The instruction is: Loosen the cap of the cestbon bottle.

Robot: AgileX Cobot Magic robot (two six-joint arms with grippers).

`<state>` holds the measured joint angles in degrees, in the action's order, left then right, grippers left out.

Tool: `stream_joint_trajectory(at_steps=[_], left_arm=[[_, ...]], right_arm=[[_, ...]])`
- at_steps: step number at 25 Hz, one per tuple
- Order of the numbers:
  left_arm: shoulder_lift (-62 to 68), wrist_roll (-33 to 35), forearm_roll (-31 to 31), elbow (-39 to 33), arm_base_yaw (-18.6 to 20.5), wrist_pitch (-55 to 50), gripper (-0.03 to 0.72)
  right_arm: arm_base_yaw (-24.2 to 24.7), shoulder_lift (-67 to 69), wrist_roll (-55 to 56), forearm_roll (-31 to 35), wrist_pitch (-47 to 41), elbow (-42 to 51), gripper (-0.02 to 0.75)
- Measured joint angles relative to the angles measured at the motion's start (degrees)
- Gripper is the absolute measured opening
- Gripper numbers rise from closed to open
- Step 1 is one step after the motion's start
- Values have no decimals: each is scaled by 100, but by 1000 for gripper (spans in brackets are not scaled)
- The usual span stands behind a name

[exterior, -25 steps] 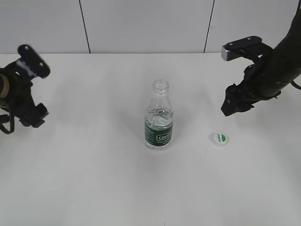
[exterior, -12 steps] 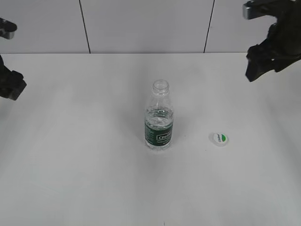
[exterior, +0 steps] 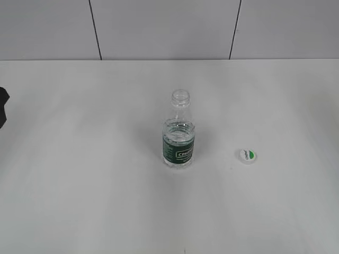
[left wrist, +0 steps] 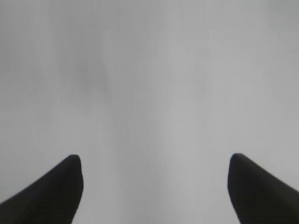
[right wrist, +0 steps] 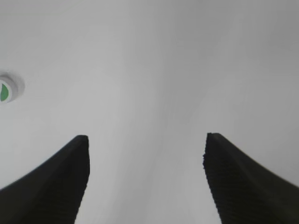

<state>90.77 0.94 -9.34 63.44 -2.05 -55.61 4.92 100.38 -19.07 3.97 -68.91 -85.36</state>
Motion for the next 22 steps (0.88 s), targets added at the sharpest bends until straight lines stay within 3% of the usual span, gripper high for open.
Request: stream_joint_trajectory(at_steps=[7, 14, 22], left_arm=[[-605, 48, 362, -605, 82, -370, 572], [-1610, 49, 513, -1579, 88, -463, 572], [-3410, 65, 611, -2198, 88, -590, 572]], right_arm=[[231, -844, -227, 622, -45, 396, 580], [231, -2041, -260, 644, -33, 1527, 580], [231, -3247, -276, 644, 45, 2526, 580]])
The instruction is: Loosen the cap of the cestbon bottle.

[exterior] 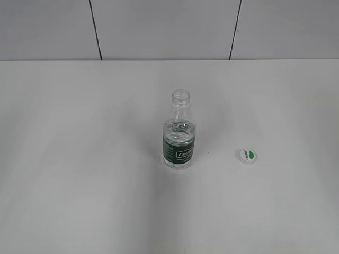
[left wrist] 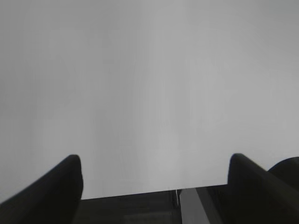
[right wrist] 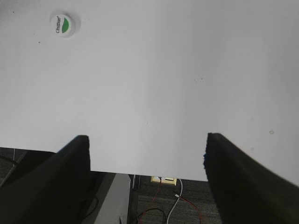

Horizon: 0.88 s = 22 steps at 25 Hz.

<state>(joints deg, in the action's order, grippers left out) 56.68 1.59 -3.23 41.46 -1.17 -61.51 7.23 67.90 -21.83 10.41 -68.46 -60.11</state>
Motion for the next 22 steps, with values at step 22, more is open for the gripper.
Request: stream_joint_trajectory(at_steps=[22], left_arm=[[-3954, -16, -5, -879, 0, -812, 566]], right_arm=[[0, -1341, -19, 55, -119, 609, 580]])
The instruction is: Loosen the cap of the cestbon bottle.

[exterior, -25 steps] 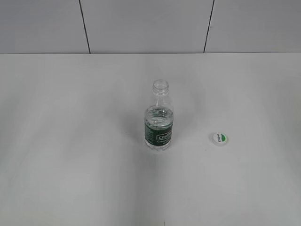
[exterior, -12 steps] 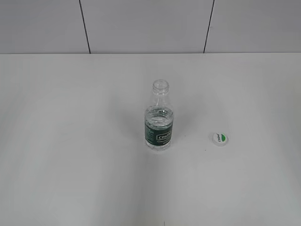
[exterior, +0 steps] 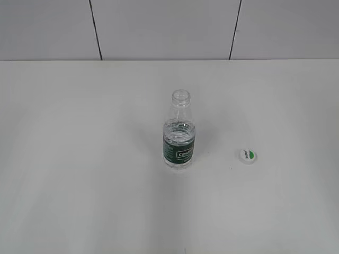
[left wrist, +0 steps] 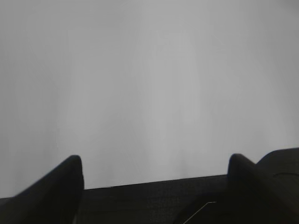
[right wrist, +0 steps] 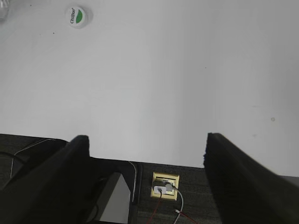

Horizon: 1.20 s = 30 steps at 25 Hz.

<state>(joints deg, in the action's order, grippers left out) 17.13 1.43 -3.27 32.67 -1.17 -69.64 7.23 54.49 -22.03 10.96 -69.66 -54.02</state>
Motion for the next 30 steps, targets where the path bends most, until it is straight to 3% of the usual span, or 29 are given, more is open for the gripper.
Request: stream_joint_trajectory(at_steps=[15, 30], left_arm=[[-72, -196, -23, -253, 0, 791, 566], [-895, -201, -51, -280, 0, 826, 552]], right_arm=[[0, -621, 0, 200, -18, 154, 580], [0, -2217, 19, 241, 610, 2291, 580]])
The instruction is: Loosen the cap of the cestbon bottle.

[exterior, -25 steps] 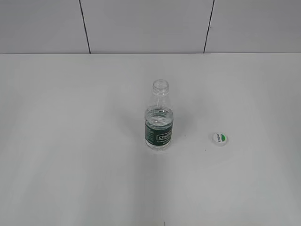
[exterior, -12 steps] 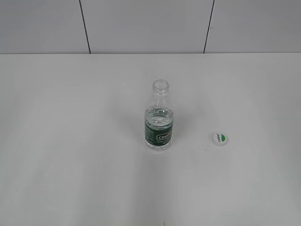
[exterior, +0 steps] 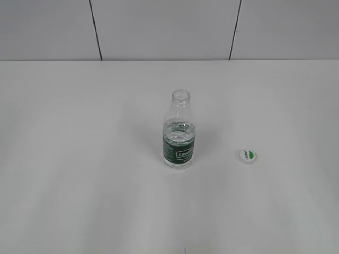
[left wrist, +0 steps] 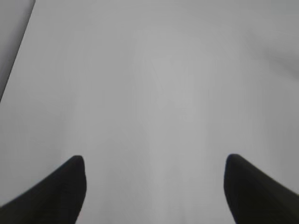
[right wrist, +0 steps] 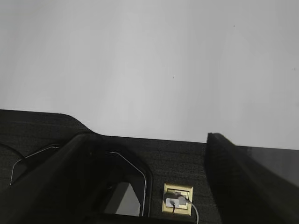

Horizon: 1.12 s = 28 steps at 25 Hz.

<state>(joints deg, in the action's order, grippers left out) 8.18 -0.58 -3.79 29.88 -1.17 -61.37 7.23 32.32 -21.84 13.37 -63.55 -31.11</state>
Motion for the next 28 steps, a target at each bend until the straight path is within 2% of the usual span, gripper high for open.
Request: stream_joint_trajectory(at_steps=[28], left_arm=[[-857, -5, -5, -11, 0, 1, 530]], right_arm=[[0, -3265, 227, 0, -24, 158, 580]])
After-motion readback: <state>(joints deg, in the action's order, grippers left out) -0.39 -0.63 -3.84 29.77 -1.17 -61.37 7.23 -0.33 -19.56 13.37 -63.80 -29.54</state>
